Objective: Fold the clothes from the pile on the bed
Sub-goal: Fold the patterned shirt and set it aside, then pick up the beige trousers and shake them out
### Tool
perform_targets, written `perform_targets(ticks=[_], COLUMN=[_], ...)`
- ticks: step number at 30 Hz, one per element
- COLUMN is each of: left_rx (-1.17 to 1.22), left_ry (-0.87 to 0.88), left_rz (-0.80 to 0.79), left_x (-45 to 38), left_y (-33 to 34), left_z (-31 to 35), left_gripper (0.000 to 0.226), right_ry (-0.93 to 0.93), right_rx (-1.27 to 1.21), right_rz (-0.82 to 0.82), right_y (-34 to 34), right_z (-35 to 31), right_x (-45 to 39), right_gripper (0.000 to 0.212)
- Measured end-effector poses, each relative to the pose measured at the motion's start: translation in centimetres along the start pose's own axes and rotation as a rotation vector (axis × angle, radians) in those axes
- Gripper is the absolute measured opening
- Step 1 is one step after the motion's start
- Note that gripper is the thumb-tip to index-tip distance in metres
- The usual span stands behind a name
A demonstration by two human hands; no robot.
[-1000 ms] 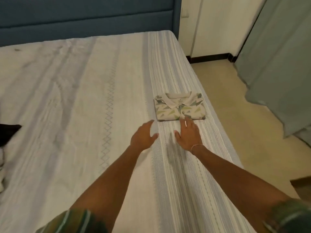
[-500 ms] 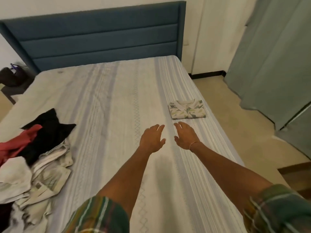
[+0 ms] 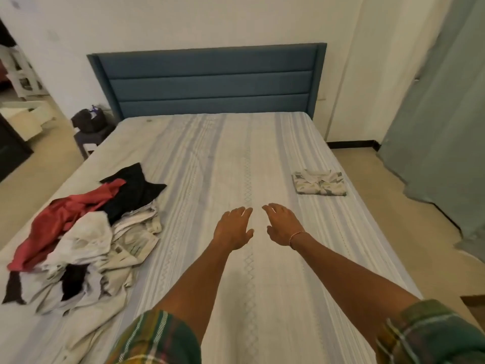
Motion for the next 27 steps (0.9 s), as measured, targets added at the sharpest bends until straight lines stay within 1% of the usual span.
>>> perform_targets(ticks=[8, 14, 22, 27], left_rx=[-0.012, 0.009, 0.036, 0.094], left_ry=[-0.168, -0.259, -0.378, -0.453], left_rz=[-0.077, -0.113, -0.144, -0.204], left_x=[13.3, 20.8, 26.0, 27.4], left_y=[0.7, 1.3, 1.5, 4.0], left_z=[-6.8, -12.0, -19.8, -27.2], left_gripper=[0.069, 0.066, 0.06, 0.059], right_ry=[-0.176, -0.278, -0.361, -0.376], right_rx=[-0.026, -0.045, -0.042, -0.067], right_rz=[-0.053, -0.126, -0.248, -0.372], right_y=[3.8, 6.1, 9.5, 14.5], right_z=[-10.7, -18.4, -25.4, -30.2], right_x=[4.8, 5.9, 2.9, -1.6], right_gripper=[0.065, 0.063, 0.056, 0.053])
Point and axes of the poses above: each hand's wrist, its own x-axis away from the middle knuckle, its own y-axis out of the palm, z = x × y, the point moved 2 cm from there along -x, towards the middle knuckle, and after that the axes turned 1 degree about -x, right-handed, at the moved point
